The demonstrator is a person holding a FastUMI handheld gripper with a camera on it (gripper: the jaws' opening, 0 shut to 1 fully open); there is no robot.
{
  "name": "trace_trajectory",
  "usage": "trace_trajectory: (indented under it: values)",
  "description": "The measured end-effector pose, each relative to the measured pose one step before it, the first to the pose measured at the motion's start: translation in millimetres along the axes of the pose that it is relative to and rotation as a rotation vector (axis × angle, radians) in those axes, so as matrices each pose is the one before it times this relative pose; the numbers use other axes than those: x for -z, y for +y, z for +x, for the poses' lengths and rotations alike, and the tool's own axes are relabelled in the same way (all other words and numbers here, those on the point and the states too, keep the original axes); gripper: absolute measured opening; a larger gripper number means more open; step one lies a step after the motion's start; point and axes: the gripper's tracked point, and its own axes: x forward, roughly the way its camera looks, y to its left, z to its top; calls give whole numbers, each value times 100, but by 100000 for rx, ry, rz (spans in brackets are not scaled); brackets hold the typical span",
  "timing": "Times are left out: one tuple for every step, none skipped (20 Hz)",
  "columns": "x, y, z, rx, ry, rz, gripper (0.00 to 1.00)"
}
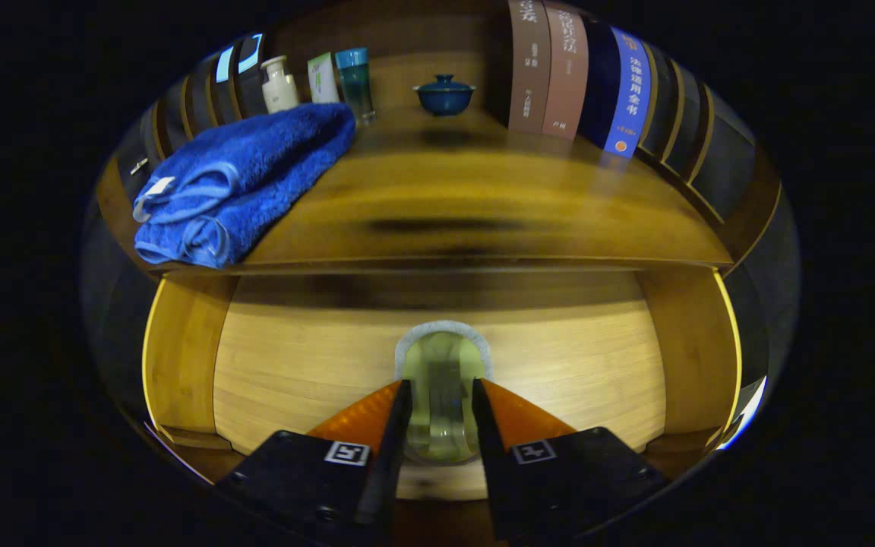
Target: Pull open the drawer, take out the items inside it, and place them on the countertop above the cabinet.
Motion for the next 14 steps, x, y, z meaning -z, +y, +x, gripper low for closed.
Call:
trace_trajectory:
  values:
    - [100, -187, -415, 754, 914, -1765, 49]
    - [-960, -7, -172, -235, -3787, 945, 35]
    - [51, -305, 17, 1922, 408, -230, 22]
    - [439, -265, 117, 1027, 2005, 734, 21]
    - [617, -162, 456, -1086, 1173, 776, 22]
    - [-339, 70, 547, 7, -1376, 599, 7]
    - [82, 107, -568, -709, -195, -364, 7]
    - [-15, 140, -878, -581, 109, -251, 7]
    - [-197, 245, -636, -1654, -1195, 937, 7]
    - [-147, 143, -897, -1022, -1173, 125, 7]
    - [-159, 166, -1024, -1047, -1397, -375, 7]
    - [-139, 19, -1188, -410, -1586, -351, 7]
    - [-145, -185, -1234, 596, -1492, -654, 7]
    - [-178, -53, -1256, 222, -1845, -212, 7]
